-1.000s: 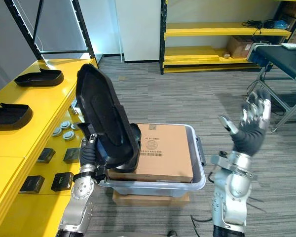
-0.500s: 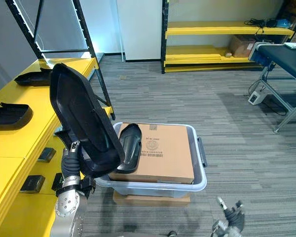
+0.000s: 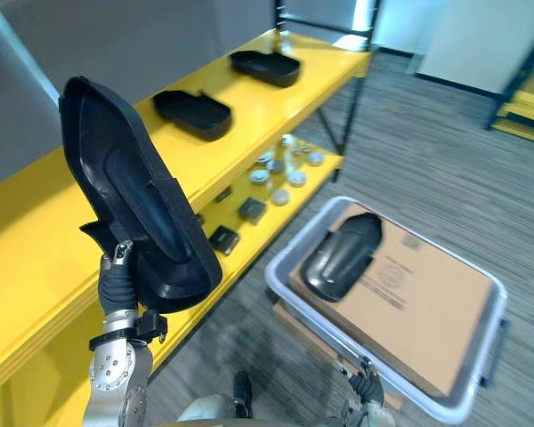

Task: Walk over and take plastic housings, then place them on the shelf

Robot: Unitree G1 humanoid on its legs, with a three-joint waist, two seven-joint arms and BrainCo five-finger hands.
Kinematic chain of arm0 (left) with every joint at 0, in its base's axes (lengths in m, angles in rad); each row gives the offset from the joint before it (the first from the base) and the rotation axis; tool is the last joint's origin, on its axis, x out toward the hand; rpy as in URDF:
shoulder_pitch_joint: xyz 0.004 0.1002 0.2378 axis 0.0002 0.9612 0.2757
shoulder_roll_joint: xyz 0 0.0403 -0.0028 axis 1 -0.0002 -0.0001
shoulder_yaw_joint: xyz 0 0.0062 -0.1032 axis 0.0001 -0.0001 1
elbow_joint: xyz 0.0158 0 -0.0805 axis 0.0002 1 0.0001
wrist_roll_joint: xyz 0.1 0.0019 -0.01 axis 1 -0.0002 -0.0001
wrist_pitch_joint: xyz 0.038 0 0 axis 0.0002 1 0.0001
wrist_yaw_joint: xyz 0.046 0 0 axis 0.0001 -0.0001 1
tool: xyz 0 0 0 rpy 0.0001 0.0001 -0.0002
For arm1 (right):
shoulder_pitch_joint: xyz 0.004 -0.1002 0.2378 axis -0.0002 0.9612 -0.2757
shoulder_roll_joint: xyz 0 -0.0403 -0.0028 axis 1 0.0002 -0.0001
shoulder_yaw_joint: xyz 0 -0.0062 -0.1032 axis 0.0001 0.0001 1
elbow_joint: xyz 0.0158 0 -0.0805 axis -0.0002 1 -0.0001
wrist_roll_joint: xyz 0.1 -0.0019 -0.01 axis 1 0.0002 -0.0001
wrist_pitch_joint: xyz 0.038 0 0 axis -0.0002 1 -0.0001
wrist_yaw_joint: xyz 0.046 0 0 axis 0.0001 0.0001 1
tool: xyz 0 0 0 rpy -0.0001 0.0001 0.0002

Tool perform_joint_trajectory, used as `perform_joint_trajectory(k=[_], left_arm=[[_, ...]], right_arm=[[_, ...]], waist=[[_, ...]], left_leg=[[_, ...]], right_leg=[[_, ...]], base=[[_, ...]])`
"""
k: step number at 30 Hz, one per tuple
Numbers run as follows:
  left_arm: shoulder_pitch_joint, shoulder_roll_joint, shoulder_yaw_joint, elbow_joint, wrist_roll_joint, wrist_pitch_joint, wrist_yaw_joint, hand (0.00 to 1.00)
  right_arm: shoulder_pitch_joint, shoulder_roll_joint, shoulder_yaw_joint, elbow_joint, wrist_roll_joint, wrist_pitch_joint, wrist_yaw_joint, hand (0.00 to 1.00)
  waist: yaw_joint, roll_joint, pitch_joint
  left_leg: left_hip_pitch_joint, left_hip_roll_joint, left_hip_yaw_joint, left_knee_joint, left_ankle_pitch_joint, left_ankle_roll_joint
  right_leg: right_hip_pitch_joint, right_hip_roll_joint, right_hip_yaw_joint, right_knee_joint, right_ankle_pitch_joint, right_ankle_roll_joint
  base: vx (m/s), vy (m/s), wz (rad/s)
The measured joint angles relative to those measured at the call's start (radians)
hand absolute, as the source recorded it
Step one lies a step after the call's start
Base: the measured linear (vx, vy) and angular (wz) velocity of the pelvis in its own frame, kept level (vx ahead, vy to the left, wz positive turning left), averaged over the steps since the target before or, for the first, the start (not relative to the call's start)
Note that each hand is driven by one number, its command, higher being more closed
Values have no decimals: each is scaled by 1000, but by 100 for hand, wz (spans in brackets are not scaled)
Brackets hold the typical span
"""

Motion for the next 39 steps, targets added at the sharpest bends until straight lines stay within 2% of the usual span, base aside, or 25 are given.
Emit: perform_joint_trajectory(k=[1, 2, 4, 7, 8, 10, 11, 12, 13, 14, 15, 17, 19, 20, 21, 22, 23, 24, 25, 27, 30, 32, 39], left_arm=[[-17, 3, -14, 11, 0, -9, 0, 100], [-34, 11, -28, 25, -2, -21, -1, 100], [-57, 19, -39, 41, -5, -30, -5, 100], [-87, 26, -64, 110, -11, -27, -11, 100], [-86, 24, -67, 118, -11, -23, -13, 100], [-84, 28, -103, 125, -10, -23, -19, 100], [-97, 37, -121, 147, -10, -26, -25, 100], [-102, 46, -121, 157, -10, -26, -27, 100], [-112, 61, -122, 181, -9, -27, -29, 100], [-115, 67, -117, 204, -7, -26, -25, 100], [-114, 67, -116, 215, -7, -27, -22, 100], [-113, 64, -127, 234, 0, -26, -6, 100], [-114, 64, -140, 234, 1, -27, -2, 100], [-114, 64, -154, 232, 14, -28, 9, 100], [-113, 64, -161, 229, 20, -28, 13, 100], [-107, 60, -159, 223, 20, -32, 18, 100], [-92, 36, -162, 222, 21, -30, 19, 100], [-87, 27, -165, 221, 22, -30, 17, 100], [-88, 20, -171, 221, 22, -33, 16, 100], [-89, 1, -181, 221, 22, -33, 12, 100], [-89, -3, -186, 221, 23, -33, -2, 100], [-89, -3, -185, 221, 23, -33, -8, 100], [-84, 7, -153, 228, 102, -14, -5, 100]], right_arm=[[-6, -5, 10, 7, -8, 0, -2, 0], [-21, -6, 20, 35, -18, 0, -2, 0], [-46, 1, 21, 58, -31, 4, -2, 0], [-66, 14, 20, 108, -52, 27, 0, 0], [-71, 13, 21, 109, -70, 41, -1, 0], [-63, 12, 20, 111, -77, 45, 1, 0], [-59, 15, 22, 114, -77, 45, 5, 0], [-59, 16, 26, 114, -77, 45, 6, 0], [-58, 15, 29, 115, -77, 46, 4, 0], [-57, 12, 29, 115, -76, 45, 3, 0], [-56, 9, 30, 115, -76, 45, 3, 0], [-38, 3, 35, 97, -71, 43, 2, 0], [-18, 6, 39, 65, -67, 41, 3, 0], [2, 11, 47, 45, -68, 41, 2, 0], [17, 18, 53, 40, -67, 40, 2, 0], [34, 31, 67, 39, -64, 41, 6, 0], [38, 22, 66, 30, -63, 41, 5, 0], [40, 16, 66, 28, -63, 41, 5, 0], [39, 9, 68, 26, -64, 40, 5, 0], [41, -1, 67, 25, -64, 41, 6, 0], [45, 9, 63, 23, -66, 41, 8, 0], [46, 13, 63, 20, -67, 41, 9, 0], [65, 37, 71, 22, -77, 40, 19, 0]], waist=[[0, -5, 3], [1, -12, 1], [-1, -23, 0], [-3, -33, 0], [-4, -32, 1], [-11, -25, 2], [-27, -19, 4], [-31, -18, 5], [-34, -19, 5], [-45, -19, 5], [-54, -19, 5], [-65, -20, 4], [-67, -26, 1], [-67, -46, -11], [-66, -68, -19], [-44, -100, -24], [-44, -68, -32], [-42, -62, -37], [-39, -37, -52], [-37, -21, -60], [-37, -21, -65], [-35, -28, -70], [-31, -52, -84]], left_leg=[[13, 13, 95, 13, -13, 16], [14, 7, 144, 14, -24, 18], [-1, -33, 110, 1, -16, 16], [8, -94, 64, -11, -19, 38], [18, -111, 42, -10, -29, 47], [56, -121, 2, -27, -43, 49], [82, -114, -47, -36, -55, 48], [96, -113, -66, -45, -57, 49], [123, -115, -90, -64, -61, 45], [149, -118, -119, -71, -64, 35], [159, -119, -135, -70, -66, 31], [192, -125, -197, -47, -79, 14], [195, -125, -254, -16, -97, -11], [185, -129, -272, 14, -123, -30], [187, -138, -284, 24, -142, -36], [187, -145, -308, 72, -183, -56], [168, -88, -312, 136, -226, -81], [157, -60, -304, 155, -234, -90], [143, -23, -295, 164, -234, -98], [171, 6, -274, 113, -195, -132], [223, 16, -269, 38, -151, -142], [223, 16, -270, 28, -146, -140], [226, 0, -269, -33, -99, -126]], right_leg=[[23, -22, -41, 11, 1, 1], [39, -42, -78, 11, 2, 4], [42, -61, -112, -2, 15, 23], [80, -96, -129, -8, 41, 27], [83, -128, -126, 53, 50, 10], [30, -173, 12, 224, 45, -90], [-30, -120, 221, 295, -46, -89], [-60, -80, 315, 312, -87, -80], [-124, -14, 463, 326, -142, -73], [-178, 36, 556, 319, -170, -65], [-205, 61, 595, 315, -175, -60], [-296, 140, 739, 284, -181, -38], [-337, 181, 836, 249, -173, -25], [-339, 177, 860, 200, -132, -15], [-339, 164, 858, 182, -91, -17], [-328, 140, 843, 179, -23, -17], [-297, 164, 784, 174, -38, -37], [-289, 175, 762, 162, -40, -42], [-280, 192, 729, 143, -41, -56], [-256, 202, 688, 120, -37, -70], [-204, 214, 659, 75, -29, -82], [-201, 215, 656, 59, -25, -88], [-152, 218, 657, -86, 66, -75]], base=[[121, 109, 120], [122, 109, 104], [112, 97, 61], [163, 136, 66], [140, 131, 52], [154, 128, 58], [128, 68, 67], [151, 50, 79], [154, 32, 69], [161, 31, 68], [232, 15, 84], [262, -36, 92], [186, -116, 117], [150, -157, 139], [195, -221, 119], [266, -270, 87], [271, -288, 74], [232, -265, 66], [213, -239, 54], [227, -229, 48], [97, -108, 20], [16, -26, 4], [-56, 29, 0]])
